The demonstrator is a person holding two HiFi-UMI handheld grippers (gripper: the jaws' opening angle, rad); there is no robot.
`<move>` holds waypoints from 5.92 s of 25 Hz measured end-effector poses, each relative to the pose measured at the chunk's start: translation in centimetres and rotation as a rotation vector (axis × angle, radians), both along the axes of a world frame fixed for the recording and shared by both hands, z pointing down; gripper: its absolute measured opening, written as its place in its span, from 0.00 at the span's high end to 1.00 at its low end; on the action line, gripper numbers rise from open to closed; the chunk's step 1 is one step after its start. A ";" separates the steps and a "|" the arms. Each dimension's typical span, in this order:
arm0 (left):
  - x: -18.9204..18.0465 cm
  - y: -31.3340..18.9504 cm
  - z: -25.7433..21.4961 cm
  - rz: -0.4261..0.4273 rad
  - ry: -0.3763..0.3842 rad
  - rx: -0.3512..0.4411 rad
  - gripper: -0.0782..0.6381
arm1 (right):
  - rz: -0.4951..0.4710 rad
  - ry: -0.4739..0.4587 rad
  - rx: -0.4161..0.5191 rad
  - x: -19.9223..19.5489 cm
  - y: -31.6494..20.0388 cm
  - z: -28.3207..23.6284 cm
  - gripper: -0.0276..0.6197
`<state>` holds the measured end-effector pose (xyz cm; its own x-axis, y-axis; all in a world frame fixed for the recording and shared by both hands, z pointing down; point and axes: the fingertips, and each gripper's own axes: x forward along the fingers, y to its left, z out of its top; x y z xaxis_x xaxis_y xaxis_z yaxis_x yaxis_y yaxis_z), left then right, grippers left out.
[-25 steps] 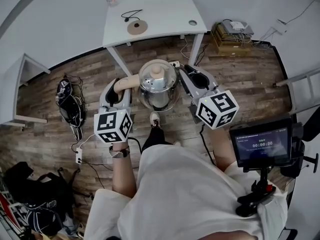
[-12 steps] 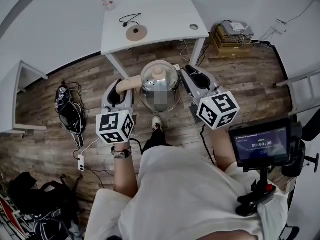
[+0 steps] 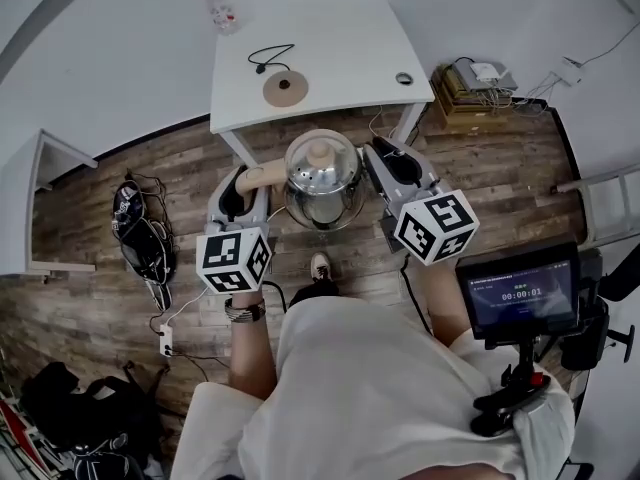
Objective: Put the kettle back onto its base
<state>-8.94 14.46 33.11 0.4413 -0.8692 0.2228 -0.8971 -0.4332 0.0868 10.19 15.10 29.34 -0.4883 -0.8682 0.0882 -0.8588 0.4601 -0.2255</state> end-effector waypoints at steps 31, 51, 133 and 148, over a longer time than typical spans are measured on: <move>-5.8 -10.6 1.9 0.059 0.007 -0.041 0.69 | 0.063 -0.046 -0.038 -5.9 -10.0 1.6 0.90; -5.3 -26.3 5.2 -0.012 0.009 -0.099 0.69 | 0.019 -0.046 -0.106 -5.3 -27.3 4.8 0.91; -7.3 -45.7 23.8 -0.234 0.010 -0.208 0.68 | -0.172 0.012 -0.270 -8.2 -51.2 23.8 0.93; -7.0 -45.1 24.1 -0.222 -0.004 -0.218 0.68 | -0.164 -0.001 -0.283 -7.9 -50.6 23.9 0.93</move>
